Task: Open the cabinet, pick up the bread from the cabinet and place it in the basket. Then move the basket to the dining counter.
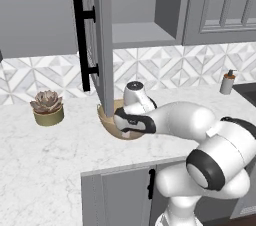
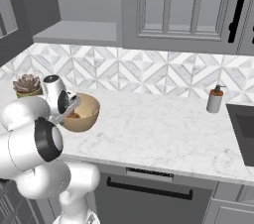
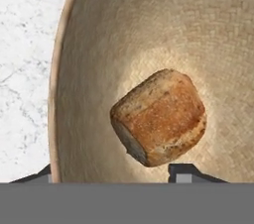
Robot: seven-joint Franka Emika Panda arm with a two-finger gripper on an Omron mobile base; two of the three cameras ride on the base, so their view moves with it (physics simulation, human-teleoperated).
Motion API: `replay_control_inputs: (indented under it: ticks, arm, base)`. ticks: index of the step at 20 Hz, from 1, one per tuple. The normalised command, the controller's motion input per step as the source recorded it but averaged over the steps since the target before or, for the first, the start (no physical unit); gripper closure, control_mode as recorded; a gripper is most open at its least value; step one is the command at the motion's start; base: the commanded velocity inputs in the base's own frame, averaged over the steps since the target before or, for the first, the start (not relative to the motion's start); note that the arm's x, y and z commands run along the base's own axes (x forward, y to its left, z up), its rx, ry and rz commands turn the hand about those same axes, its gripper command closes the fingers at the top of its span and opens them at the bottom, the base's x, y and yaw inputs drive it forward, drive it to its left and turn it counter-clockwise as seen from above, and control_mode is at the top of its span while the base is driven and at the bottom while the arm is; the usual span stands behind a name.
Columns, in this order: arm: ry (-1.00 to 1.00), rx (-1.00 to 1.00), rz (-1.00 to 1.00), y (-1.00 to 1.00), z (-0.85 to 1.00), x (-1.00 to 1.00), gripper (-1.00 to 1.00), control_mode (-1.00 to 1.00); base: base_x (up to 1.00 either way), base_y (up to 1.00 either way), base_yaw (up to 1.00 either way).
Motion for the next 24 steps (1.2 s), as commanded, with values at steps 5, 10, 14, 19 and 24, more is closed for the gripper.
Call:
replay_control_inputs:
  ticks: [5,10,14,19,24]
  arm:
    - [0.0,0.0,0.14,0.0,-0.3,-0.08,1.0,-1.0]
    - [0.0,0.0,0.09,-0.01,0.09,-0.5,1.0,-1.0]
    - [-0.06,-0.03,0.03,-0.05,0.76,-0.7,1.0,-1.0]
    - [-0.07,-0.08,0.0,-0.05,1.0,-0.78,1.0,-1.0]
    - [-0.07,-0.09,0.05,-0.12,1.0,-0.79,1.0,-1.0]
  base:
    - [0.0,0.0,0.0]
    - [0.0,0.0,0.0]
    - [0.0,0.0,0.0]
    - [0.0,0.0,0.0]
    - [0.0,0.0,0.0]
